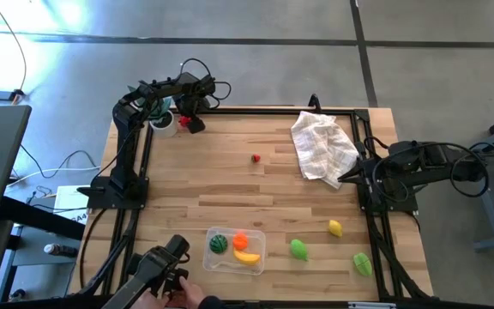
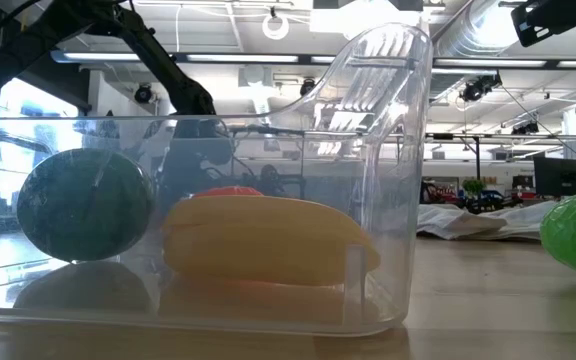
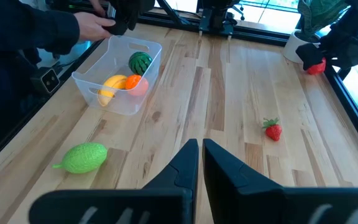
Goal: Pick and placing Produce into tupperware
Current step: Put the apple into the bin
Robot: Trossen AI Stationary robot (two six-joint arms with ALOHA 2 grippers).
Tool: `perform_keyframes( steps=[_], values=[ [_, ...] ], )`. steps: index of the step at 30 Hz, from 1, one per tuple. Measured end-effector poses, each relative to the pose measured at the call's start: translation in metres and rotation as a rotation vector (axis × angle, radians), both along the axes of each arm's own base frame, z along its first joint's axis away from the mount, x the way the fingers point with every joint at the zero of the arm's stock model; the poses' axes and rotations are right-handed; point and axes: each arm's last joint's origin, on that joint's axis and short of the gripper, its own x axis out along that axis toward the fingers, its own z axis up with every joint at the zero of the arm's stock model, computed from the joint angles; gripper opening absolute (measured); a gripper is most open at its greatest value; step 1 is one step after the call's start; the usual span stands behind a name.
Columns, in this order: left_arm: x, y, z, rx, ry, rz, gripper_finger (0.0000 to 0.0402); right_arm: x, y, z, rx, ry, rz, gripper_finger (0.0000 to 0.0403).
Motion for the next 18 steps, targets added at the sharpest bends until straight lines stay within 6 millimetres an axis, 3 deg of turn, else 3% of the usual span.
perform_keyframes(
  steps=[10,18],
  values=[
    [0.004,0.005,0.019,0.007,0.002,0.010,0.0250,0.000,0.000,0.000,0.000,0.000,0.000,0.0016],
    [0.024,0.003,0.056,0.053,0.035,-0.033,0.0260,0.000,0.000,0.000,0.000,0.000,0.000,0.0016]
  ],
)
